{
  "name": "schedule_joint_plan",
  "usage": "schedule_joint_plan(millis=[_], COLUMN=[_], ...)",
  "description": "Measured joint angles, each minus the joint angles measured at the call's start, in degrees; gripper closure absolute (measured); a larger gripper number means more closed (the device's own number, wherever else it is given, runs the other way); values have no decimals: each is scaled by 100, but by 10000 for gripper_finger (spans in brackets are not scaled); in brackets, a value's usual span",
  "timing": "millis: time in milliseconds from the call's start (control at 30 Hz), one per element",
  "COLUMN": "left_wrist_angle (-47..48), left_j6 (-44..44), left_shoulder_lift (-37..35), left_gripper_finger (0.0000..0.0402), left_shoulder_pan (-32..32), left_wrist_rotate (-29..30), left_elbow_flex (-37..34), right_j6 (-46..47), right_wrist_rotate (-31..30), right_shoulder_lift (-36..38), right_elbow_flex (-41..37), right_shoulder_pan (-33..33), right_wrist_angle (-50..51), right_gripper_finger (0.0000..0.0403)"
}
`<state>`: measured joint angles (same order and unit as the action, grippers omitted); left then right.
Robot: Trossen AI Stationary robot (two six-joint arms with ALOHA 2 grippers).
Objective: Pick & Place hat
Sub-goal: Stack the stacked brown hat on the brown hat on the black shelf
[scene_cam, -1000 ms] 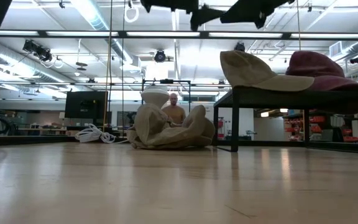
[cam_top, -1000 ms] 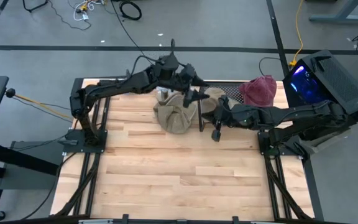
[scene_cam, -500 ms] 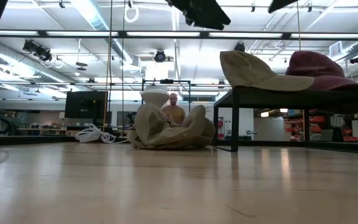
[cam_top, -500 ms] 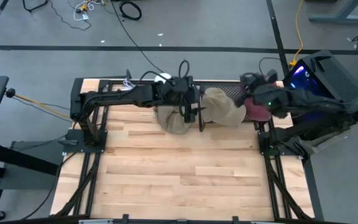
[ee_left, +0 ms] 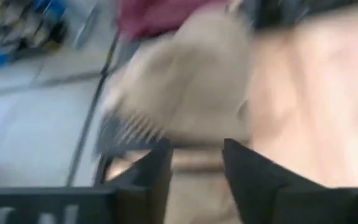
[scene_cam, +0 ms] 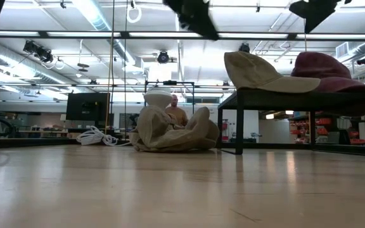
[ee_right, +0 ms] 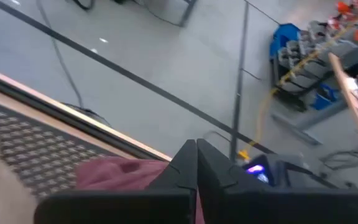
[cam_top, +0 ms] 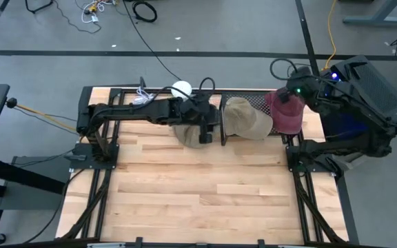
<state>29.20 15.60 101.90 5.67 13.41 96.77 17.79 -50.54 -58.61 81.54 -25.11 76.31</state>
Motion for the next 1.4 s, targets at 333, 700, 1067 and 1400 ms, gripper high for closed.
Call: schedule_joint_plan(millis=[333,700,1067,1400], left_wrist_angle=[1436,-87,-1777,-1857], left_j6=[-451,-343,1388,1559], left_shoulder_lift=[-523,-1421,-875,-375], left_gripper_finger=[394,395,380,256], left_shoulder_pan=[395,740,359,387], left_wrist_rotate=[-1097,-1486,-1338,-1666], left_elbow_flex=[-667,-3039,-4307,-4305], right_j6=[-331,-545,-1228,-1398], right_wrist_rotate=[202,988,1527,1690], right_shoulder_lift=[0,-4,-121,-497], right_elbow_flex=[0,-2,-7,-7], right_shoulder_pan=[-1224,-1275,-1250,-1251], right_wrist_angle=[179,-445,-1412,-1606], right_gripper_finger=[397,397,396,396])
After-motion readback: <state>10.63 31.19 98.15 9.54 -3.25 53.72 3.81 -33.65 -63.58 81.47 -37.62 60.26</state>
